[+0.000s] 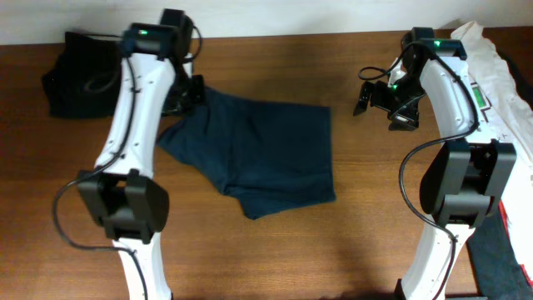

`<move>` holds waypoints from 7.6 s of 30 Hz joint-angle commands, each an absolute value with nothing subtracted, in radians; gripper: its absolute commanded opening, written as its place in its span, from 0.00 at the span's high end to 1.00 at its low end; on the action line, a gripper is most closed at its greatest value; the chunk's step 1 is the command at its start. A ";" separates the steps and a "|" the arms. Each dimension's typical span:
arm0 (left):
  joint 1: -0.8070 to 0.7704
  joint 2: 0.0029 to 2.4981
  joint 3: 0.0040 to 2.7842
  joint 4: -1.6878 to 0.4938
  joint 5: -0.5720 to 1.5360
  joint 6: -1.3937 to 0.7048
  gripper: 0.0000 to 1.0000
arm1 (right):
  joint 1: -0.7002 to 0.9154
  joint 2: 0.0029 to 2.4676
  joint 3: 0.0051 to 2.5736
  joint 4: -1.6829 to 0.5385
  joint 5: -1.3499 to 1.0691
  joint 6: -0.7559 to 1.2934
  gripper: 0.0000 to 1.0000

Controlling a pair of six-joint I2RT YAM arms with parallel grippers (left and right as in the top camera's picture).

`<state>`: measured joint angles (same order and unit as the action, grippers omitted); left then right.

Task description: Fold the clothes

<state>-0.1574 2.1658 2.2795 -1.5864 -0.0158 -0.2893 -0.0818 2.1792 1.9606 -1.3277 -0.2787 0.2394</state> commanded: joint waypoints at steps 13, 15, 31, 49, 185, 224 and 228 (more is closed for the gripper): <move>-0.175 1.951 2.295 -1.688 -0.045 -0.337 0.98 | -0.086 2.183 1.967 -1.320 -0.280 0.245 0.01; -0.223 1.966 2.287 -1.687 -0.044 -0.347 0.91 | -0.085 2.183 1.967 -1.320 -0.285 0.245 0.01; -0.465 2.296 2.284 -1.392 0.068 -0.346 0.38 | -0.086 2.183 1.967 -1.321 -0.410 0.245 0.01; 0.039 2.265 2.568 -1.640 0.146 -0.328 0.13 | 0.039 2.184 1.964 -1.264 -0.645 0.173 0.01; 0.080 2.265 2.568 -1.633 0.082 -0.321 0.01 | 0.151 2.004 2.238 -1.699 0.056 0.430 0.01; -0.215 2.276 2.568 -1.624 0.185 -0.185 0.06 | -0.085 2.295 2.110 -1.551 -0.236 0.139 0.92; -0.215 2.276 2.568 -1.612 0.185 -0.185 0.05 | -0.087 2.294 2.195 -1.674 -0.233 0.138 0.96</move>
<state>-0.2203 2.2929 2.5557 -1.6234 0.1970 -0.1974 -0.0906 2.2940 2.1242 -1.6238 -0.2234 0.1417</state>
